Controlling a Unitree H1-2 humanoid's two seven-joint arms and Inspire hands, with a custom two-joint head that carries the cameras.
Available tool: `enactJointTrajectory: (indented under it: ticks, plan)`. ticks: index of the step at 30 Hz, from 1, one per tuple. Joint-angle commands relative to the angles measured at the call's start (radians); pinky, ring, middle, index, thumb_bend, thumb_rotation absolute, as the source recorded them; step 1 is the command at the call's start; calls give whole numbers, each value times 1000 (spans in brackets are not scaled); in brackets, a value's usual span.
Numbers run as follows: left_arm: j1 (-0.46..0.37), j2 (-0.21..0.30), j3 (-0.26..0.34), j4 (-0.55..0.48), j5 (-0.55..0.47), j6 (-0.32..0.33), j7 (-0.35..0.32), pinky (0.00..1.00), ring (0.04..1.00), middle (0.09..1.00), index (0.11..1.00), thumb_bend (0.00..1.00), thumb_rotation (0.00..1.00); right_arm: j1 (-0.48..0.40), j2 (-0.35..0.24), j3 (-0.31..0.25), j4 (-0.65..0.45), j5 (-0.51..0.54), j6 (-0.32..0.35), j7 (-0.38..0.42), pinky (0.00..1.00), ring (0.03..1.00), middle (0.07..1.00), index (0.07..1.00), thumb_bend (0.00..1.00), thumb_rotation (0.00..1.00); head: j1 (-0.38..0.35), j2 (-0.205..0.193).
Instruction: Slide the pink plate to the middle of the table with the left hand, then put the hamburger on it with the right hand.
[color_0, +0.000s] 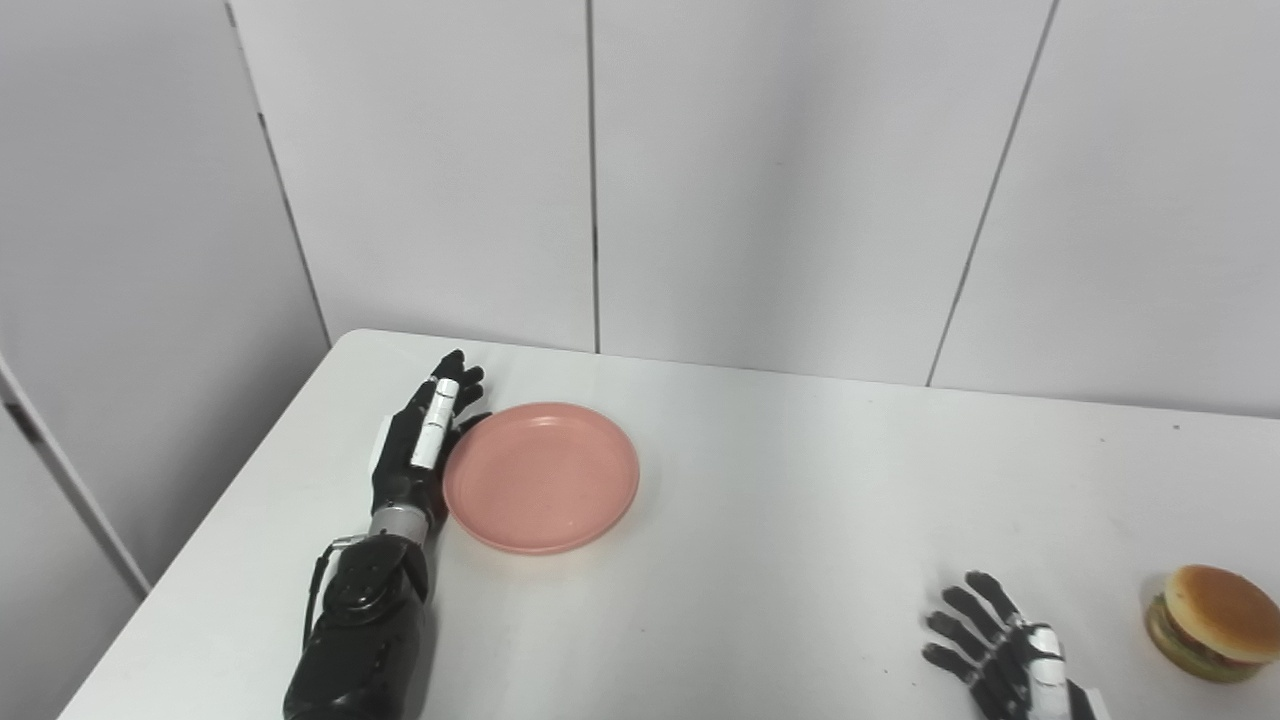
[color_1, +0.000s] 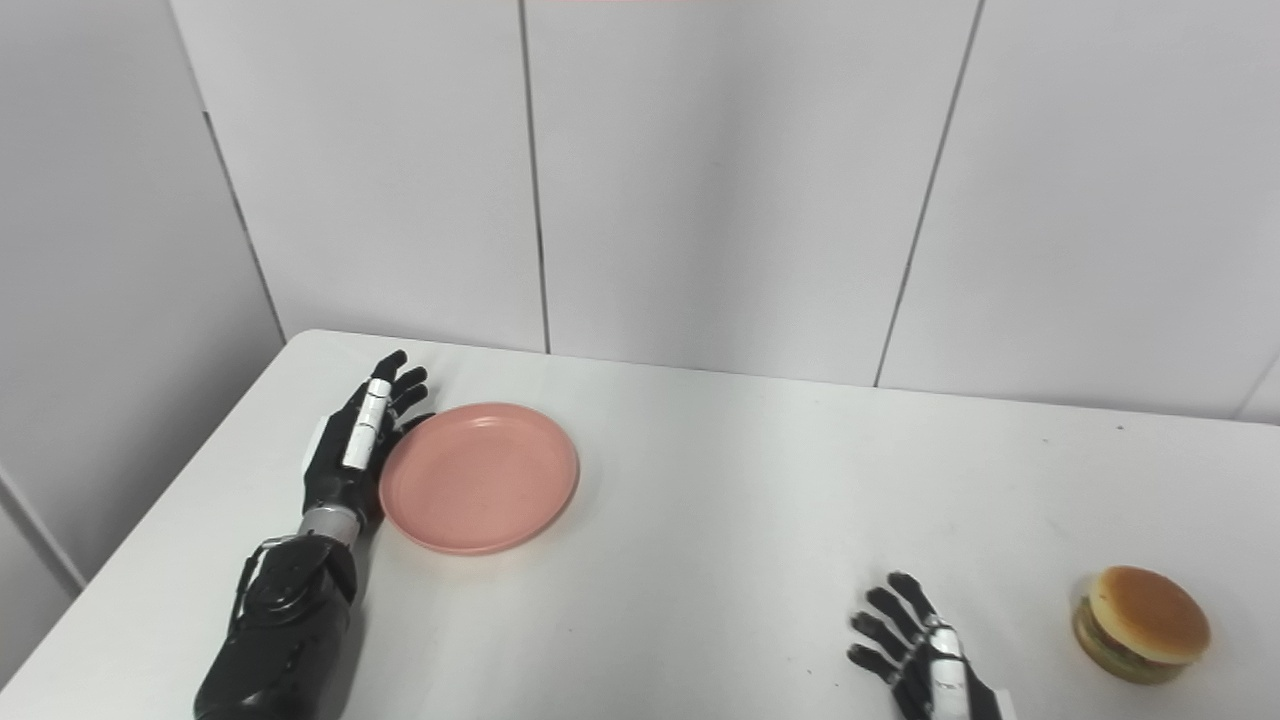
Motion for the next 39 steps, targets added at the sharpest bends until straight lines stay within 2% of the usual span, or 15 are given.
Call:
enactJointTrajectory:
  ticks: [1,9,15,18,24,32,35,39]
  plan:
    - [1,-9,-9,-7,-6,51,-13,754,885,846,857,842,754,56,25,11,-25,-9,8,-6,720,781,825,853,699,1000,0,1]
    - [5,-37,-46,-34,9,90,-26,746,885,857,877,856,745,53,37,35,-30,-20,16,-23,742,792,830,865,709,1000,-31,5]
    - [15,-71,-67,-59,-5,118,-47,721,876,851,870,869,736,54,54,54,-32,-43,17,-49,712,778,817,848,700,1000,-60,4]
    - [20,-90,-67,-70,-12,127,-54,746,883,855,878,873,726,54,56,63,-33,-47,21,-57,719,783,824,855,690,1000,-69,4]
    - [34,-131,-90,-102,4,123,-68,757,889,859,871,826,729,52,55,74,-26,-49,20,-69,719,785,821,851,692,1000,-90,-7]
    - [73,-159,-102,-189,-11,175,-84,828,918,867,880,765,734,57,74,102,-19,-78,14,-88,720,786,820,851,693,1000,-176,-25]
    - [93,-154,-119,-244,13,196,-88,827,911,862,886,755,772,57,80,120,-12,-104,8,-100,723,790,824,851,696,1000,-213,-27]
    - [101,-144,-138,-264,30,199,-96,842,911,863,893,737,796,50,90,144,9,-141,-10,-120,702,781,818,849,696,1000,-261,-42]
